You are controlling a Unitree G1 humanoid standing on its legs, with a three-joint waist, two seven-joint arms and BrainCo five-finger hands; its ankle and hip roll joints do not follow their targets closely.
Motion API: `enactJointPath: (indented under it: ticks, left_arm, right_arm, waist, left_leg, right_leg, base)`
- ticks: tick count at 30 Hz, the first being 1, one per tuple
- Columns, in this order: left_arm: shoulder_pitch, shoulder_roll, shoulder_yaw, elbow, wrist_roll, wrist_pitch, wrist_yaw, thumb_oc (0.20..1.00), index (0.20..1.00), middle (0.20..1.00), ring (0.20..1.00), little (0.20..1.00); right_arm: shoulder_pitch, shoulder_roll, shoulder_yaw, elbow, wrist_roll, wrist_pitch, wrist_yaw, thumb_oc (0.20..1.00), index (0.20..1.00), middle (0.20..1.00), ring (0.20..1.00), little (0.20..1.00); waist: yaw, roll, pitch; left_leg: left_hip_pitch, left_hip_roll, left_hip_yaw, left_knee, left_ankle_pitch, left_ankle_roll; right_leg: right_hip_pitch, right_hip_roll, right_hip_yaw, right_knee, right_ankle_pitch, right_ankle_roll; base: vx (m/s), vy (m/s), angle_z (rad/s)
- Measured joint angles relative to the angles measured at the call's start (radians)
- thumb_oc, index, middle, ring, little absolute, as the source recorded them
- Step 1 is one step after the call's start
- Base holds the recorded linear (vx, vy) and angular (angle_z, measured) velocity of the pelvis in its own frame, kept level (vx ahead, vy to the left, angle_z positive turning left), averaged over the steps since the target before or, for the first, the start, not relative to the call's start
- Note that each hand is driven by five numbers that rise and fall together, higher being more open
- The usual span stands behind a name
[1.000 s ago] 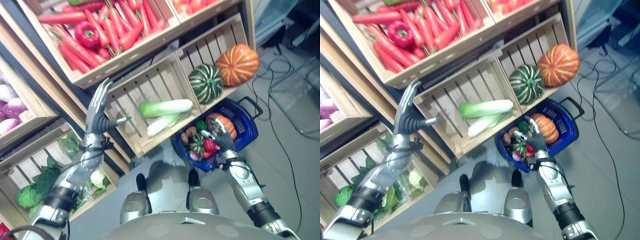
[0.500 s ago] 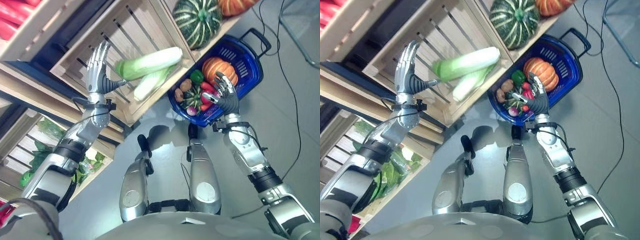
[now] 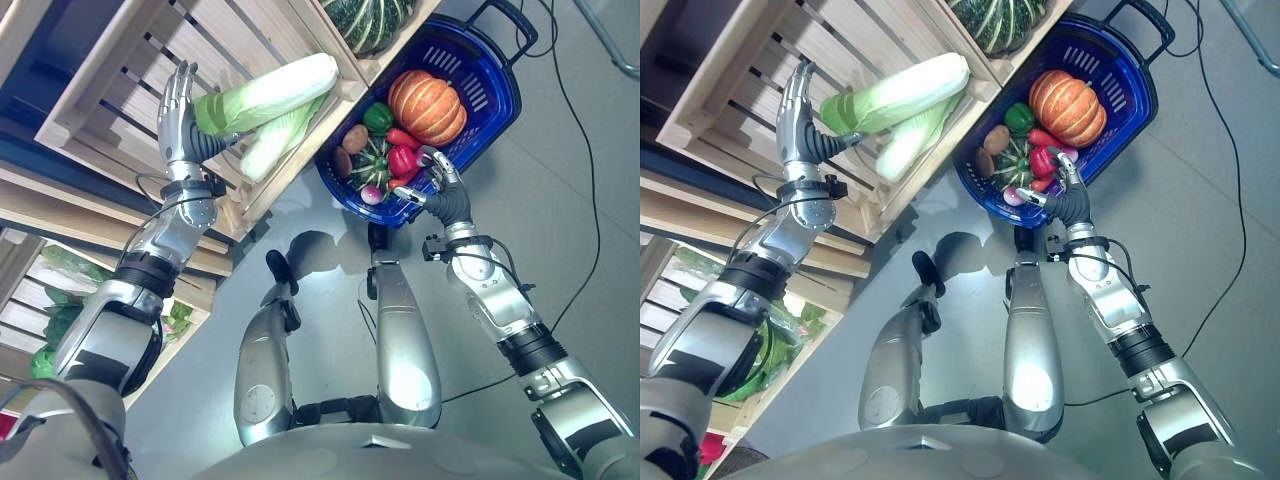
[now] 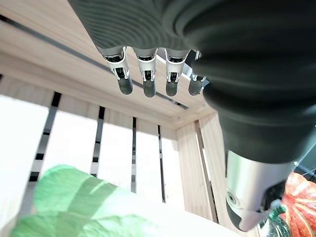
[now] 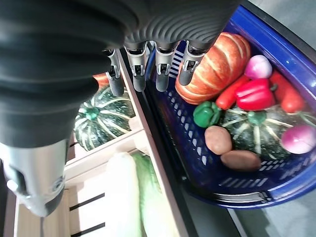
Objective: Pick up fruits and vegetables into the basket
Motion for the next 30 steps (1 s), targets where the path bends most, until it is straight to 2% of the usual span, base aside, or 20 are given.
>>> enactJointPath:
  ticks: [7,14,22,30]
  left_arm:
    - [-0.067,0.000,0.016,0.041,-0.035,0.009,0.001,1.000,1.000,1.000,1.000,1.000]
    - [-0.183,0.002,0.020,0.116,-0.101,0.037,0.001,1.000,1.000,1.000,1.000,1.000]
    - [-0.267,0.011,0.017,0.226,-0.143,0.123,-0.035,1.000,1.000,1.000,1.000,1.000]
    - [-0.332,0.037,-0.006,0.337,-0.203,0.211,-0.146,1.000,1.000,1.000,1.000,1.000]
  right_arm:
    - [-0.003,-0.027,0.033,-0.022,-0.015,0.016,0.066,1.000,1.000,1.000,1.000,1.000]
    - [0.008,-0.040,0.040,-0.065,-0.014,0.035,0.107,1.000,1.000,1.000,1.000,1.000]
    - [0.040,-0.080,0.035,-0.098,-0.009,0.030,0.119,1.000,1.000,1.000,1.000,1.000]
    - [0.056,-0.086,0.034,-0.102,0.024,0.008,0.137,1.000,1.000,1.000,1.000,1.000]
  waist:
    - [-0.014,0.000,0.000]
    - [-0.053,0.000,0.000]
    - [-0.089,0.000,0.000]
    - [-0.114,0.000,0.000]
  left_leg:
    - [-0.045,0.001,0.018,0.017,-0.004,-0.002]
    - [-0.095,0.003,0.039,0.053,-0.024,0.001]
    - [-0.109,0.020,0.051,0.084,-0.052,-0.008]
    - [-0.159,0.026,0.053,0.103,-0.056,-0.010]
  right_leg:
    - [-0.064,0.004,0.026,0.025,0.000,-0.002]
    - [-0.121,0.007,0.051,0.043,-0.001,-0.001]
    - [-0.139,0.024,0.070,0.051,-0.005,-0.008]
    - [-0.188,0.029,0.075,0.064,-0.005,-0.008]
  base:
    - [0.01,0.037,-0.07]
    - [0.05,0.042,-0.08]
    - [0.05,0.019,-0.08]
    - [0.00,0.000,0.00]
